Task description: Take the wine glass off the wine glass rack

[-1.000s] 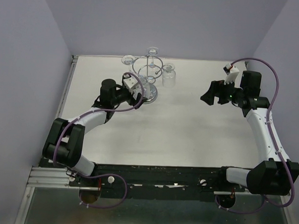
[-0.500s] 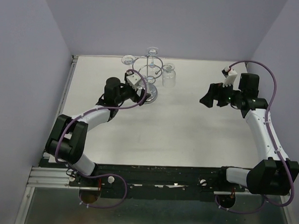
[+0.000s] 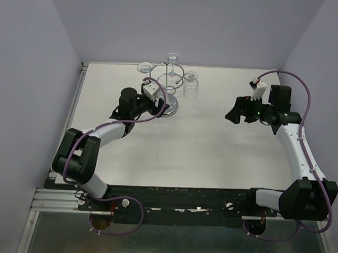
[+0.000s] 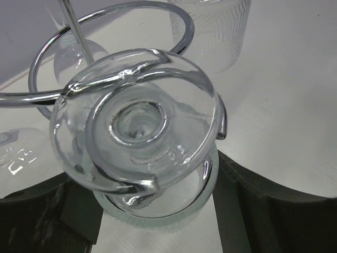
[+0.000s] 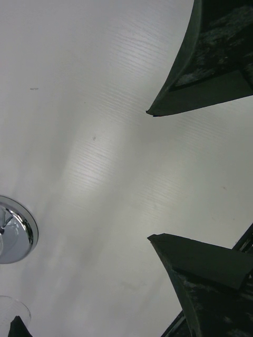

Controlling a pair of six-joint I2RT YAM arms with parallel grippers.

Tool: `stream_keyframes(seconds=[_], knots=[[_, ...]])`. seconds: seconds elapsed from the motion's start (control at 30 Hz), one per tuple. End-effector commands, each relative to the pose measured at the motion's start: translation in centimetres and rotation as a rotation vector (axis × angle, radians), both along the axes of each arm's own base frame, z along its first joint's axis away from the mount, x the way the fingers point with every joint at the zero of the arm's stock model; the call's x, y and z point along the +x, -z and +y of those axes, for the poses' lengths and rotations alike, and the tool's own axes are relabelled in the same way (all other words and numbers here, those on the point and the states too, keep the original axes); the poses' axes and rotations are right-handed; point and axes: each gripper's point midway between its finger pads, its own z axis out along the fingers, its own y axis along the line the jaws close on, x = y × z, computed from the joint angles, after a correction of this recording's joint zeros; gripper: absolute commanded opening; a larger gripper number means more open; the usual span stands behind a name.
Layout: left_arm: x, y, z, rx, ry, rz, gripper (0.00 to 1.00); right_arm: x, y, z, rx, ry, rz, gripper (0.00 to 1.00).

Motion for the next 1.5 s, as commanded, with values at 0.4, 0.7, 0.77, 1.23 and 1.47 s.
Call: stream_keyframes(seconds=[0.4,0.7,0.77,1.23,1.47], knots=[[0.0,-4.4,0.0,-0.091,-0.056,-0.05,0.31,0.2,0.4,-0.3,-0.011,-0.008,0.003,1.0],[-0.8,-5.3,0.3,-0.082,-0.048,-0.078,0.0,0.7,0.3,-0.1,-0.004,-0.018,0.005,1.0],[-1.3,-5.6,0.3,-0.079,-0.033,-0.086,0.0,0.7,0.4,0.0,-0.001,-0.02,0.008,1.0],[-4.2,-4.2,1.3,-0.01,-0.007,-0.075,0.0,-0.2,1.4,-0.1,-0.012,-0.031,0.018,1.0],[-5.1,-4.6,1.8,-0.012,-0.015,-0.071,0.0,-0.6,1.7,-0.1,-0.019,-0.042,0.014,1.0]])
